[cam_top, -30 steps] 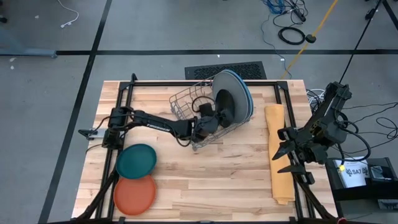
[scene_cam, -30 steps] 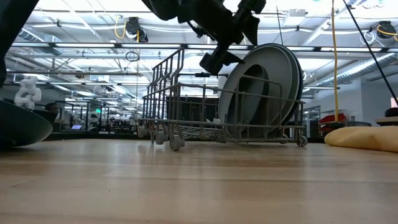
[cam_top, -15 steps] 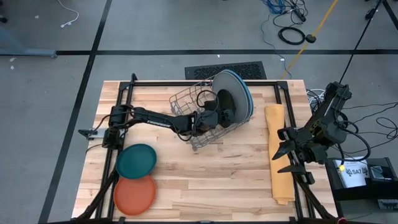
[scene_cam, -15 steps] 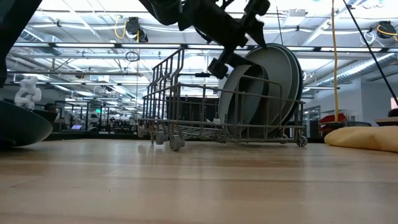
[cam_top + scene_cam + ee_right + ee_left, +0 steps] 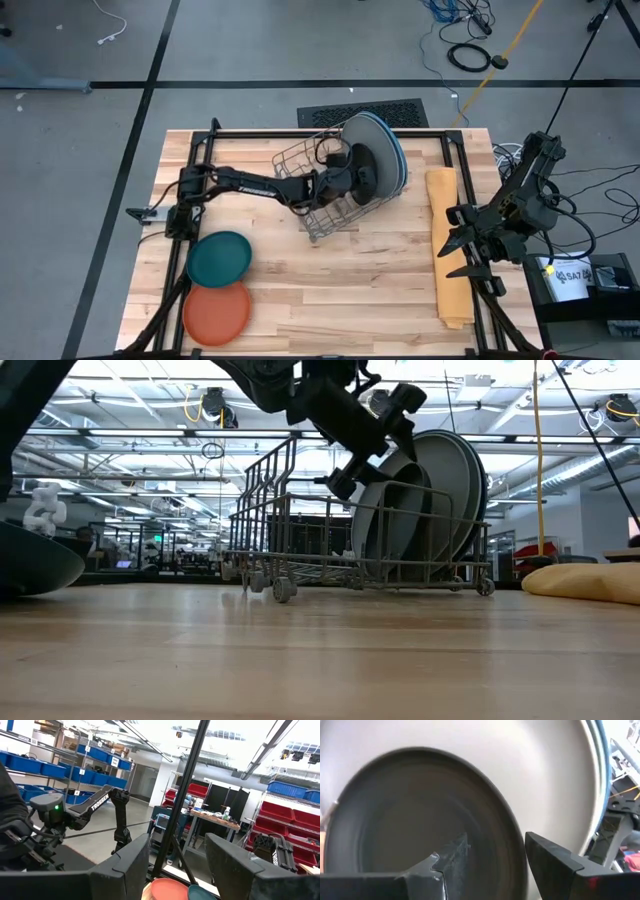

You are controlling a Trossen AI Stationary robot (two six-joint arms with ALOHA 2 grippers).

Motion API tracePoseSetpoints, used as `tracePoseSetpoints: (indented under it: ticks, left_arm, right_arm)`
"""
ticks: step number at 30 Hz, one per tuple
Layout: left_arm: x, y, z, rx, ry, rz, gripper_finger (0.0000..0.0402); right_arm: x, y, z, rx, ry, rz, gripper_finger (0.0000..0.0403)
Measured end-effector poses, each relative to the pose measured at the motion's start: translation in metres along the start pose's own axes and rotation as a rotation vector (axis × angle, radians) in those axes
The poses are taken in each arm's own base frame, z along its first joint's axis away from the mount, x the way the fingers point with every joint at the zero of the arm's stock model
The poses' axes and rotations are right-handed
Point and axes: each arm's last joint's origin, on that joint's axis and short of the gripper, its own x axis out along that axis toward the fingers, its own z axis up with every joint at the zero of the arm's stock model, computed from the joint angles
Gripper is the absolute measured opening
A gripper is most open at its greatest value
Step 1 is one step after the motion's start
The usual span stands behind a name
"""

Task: Sort dishes
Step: Put the black plate into the dish rack

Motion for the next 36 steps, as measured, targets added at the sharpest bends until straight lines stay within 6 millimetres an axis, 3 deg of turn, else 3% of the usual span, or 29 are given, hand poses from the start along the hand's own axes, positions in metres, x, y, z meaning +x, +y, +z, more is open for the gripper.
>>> tracePoseSetpoints:
  ticks: [11, 27, 31, 36]
  left_arm:
    - [0.011, 0.008, 0.017, -0.018, -0.004, -0.004, 0.0196]
    - [0.012, 0.009, 0.013, 0.006, 0.066, -0.04, 0.0194]
    - [0.013, 0.009, 0.012, 0.002, 0.068, -0.043, 0.0164]
    - [0.013, 0.007, 0.012, -0.004, 0.065, -0.059, 0.0083]
  right_arm:
    - [0.0, 0.0, 0.0, 0.0, 0.0, 0.0, 0.0185]
    - [0.0, 0.0, 0.0, -0.007, -0.002, -0.001, 0.0185]
    - [0.0, 0.0, 0.001, -0.003, -0.009, -0.004, 0.0185]
    - [0.0, -0.001, 0.001, 0.0, -0.012, -0.005, 0.0185]
